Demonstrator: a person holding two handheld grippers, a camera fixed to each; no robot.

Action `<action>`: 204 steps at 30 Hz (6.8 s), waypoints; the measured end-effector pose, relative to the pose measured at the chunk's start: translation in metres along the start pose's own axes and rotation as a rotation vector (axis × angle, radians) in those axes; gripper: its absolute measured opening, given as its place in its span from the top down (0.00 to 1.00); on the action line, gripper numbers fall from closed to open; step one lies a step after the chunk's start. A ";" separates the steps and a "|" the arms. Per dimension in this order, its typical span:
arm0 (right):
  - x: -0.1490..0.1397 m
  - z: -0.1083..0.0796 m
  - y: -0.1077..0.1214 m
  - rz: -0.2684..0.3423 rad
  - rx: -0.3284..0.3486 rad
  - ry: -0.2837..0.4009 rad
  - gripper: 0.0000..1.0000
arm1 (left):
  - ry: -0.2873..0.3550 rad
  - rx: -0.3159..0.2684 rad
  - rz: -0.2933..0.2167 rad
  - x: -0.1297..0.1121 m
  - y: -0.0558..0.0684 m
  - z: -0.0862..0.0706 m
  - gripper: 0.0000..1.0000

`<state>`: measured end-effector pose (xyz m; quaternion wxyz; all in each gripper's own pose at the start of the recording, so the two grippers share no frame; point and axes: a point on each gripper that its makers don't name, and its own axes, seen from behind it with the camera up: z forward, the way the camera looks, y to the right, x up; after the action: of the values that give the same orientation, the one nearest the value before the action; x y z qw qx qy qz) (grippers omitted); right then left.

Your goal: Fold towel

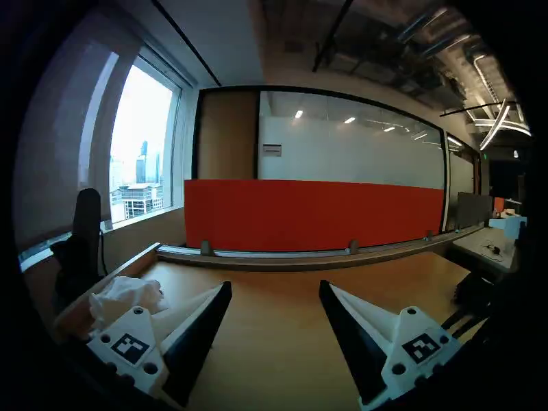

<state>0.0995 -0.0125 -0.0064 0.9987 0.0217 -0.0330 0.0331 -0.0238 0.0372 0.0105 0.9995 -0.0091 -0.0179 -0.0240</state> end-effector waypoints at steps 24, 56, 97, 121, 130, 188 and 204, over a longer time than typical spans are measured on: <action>-0.020 -0.002 -0.002 -0.039 -0.032 0.031 0.00 | 0.069 0.046 0.028 -0.091 -0.037 0.007 0.06; -0.056 0.017 -0.022 -0.067 -0.009 0.020 0.00 | 0.095 0.076 -0.004 -0.143 -0.059 0.011 0.05; -0.090 0.024 0.006 -0.059 -0.027 0.094 0.00 | 0.097 0.078 0.027 -0.147 -0.054 0.014 0.05; -0.167 0.031 0.052 0.044 -0.064 0.113 0.01 | 0.098 0.078 0.027 -0.148 -0.053 0.015 0.05; -0.176 0.029 0.052 0.026 -0.065 0.108 0.00 | 0.098 0.078 0.027 -0.149 -0.054 0.015 0.05; -0.184 0.029 0.026 -0.057 -0.031 0.089 0.00 | 0.098 0.078 0.027 -0.147 -0.053 0.014 0.05; -0.183 0.029 0.025 -0.057 -0.031 0.089 0.01 | 0.096 0.078 0.027 -0.143 -0.054 0.012 0.05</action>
<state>-0.0868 -0.0003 0.0111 0.9999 0.0059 0.0117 0.0050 -0.1701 -0.0092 0.0181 0.9990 0.0306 0.0293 -0.0102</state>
